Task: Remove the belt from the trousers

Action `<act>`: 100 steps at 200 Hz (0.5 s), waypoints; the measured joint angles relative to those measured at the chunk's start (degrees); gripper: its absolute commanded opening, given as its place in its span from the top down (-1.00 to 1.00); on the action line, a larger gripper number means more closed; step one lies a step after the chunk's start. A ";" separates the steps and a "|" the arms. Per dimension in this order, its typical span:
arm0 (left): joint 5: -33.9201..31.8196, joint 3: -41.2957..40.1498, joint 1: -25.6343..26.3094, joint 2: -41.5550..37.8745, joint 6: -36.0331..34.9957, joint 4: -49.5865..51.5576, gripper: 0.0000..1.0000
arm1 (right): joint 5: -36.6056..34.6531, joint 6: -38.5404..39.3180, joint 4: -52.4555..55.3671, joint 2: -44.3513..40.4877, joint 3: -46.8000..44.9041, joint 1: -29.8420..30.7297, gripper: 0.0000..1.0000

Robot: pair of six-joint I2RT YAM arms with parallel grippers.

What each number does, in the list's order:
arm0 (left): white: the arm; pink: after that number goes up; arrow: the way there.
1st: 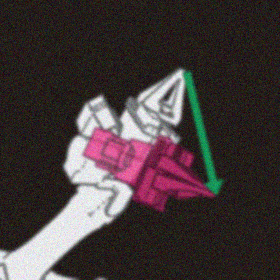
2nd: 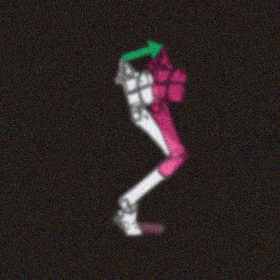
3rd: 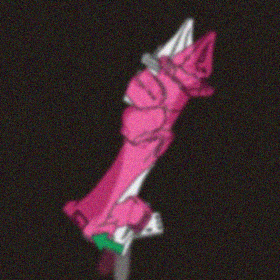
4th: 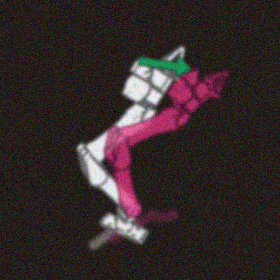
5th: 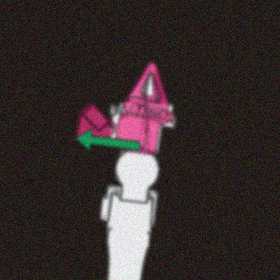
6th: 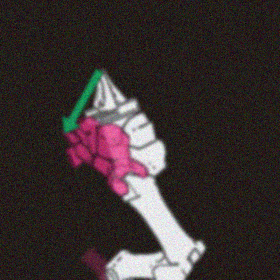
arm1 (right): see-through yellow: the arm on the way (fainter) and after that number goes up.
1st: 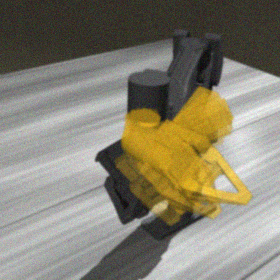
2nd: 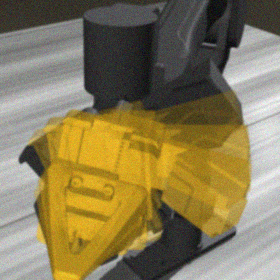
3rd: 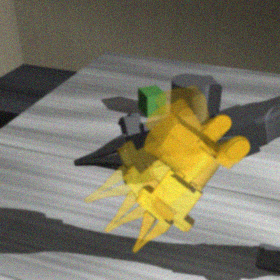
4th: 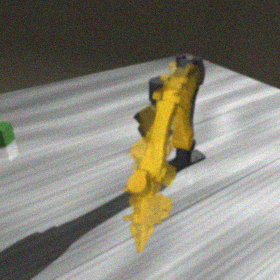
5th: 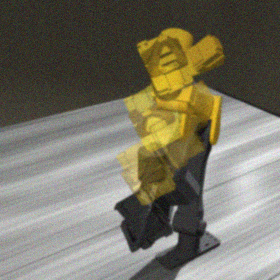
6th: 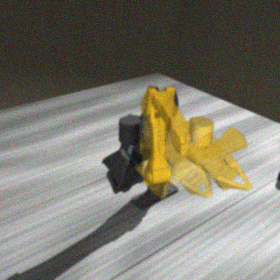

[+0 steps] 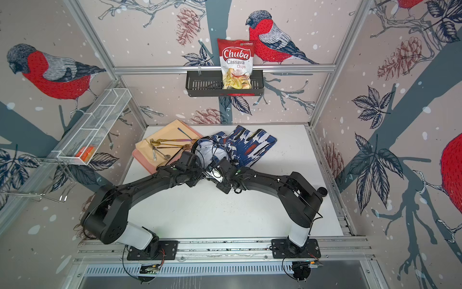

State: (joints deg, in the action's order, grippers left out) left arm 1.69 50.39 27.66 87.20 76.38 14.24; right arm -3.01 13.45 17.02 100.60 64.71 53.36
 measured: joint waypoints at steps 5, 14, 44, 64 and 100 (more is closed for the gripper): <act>0.26 0.22 -0.15 0.11 -0.13 0.00 1.00 | -0.15 -0.20 -0.04 0.00 0.11 -0.35 1.00; 1.01 0.59 -0.50 0.31 -0.35 -0.11 1.00 | -0.50 -0.70 -0.04 0.07 0.50 -1.27 1.00; 3.32 1.44 -1.73 0.81 -1.70 -1.77 1.00 | -0.87 -3.96 0.35 1.44 2.56 -4.85 1.00; 4.79 1.75 -2.23 1.18 -2.49 -3.19 1.00 | -2.62 -5.73 0.42 1.01 2.45 -5.86 1.00; 6.88 2.29 -3.28 2.56 -3.39 -4.59 1.00 | -4.24 -8.26 3.13 0.50 3.10 -6.97 1.00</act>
State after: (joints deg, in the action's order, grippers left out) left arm 8.58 52.69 24.38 89.76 72.99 9.65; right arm -7.25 5.19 20.14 101.10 67.81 46.39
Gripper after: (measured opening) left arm 0.126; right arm 0.065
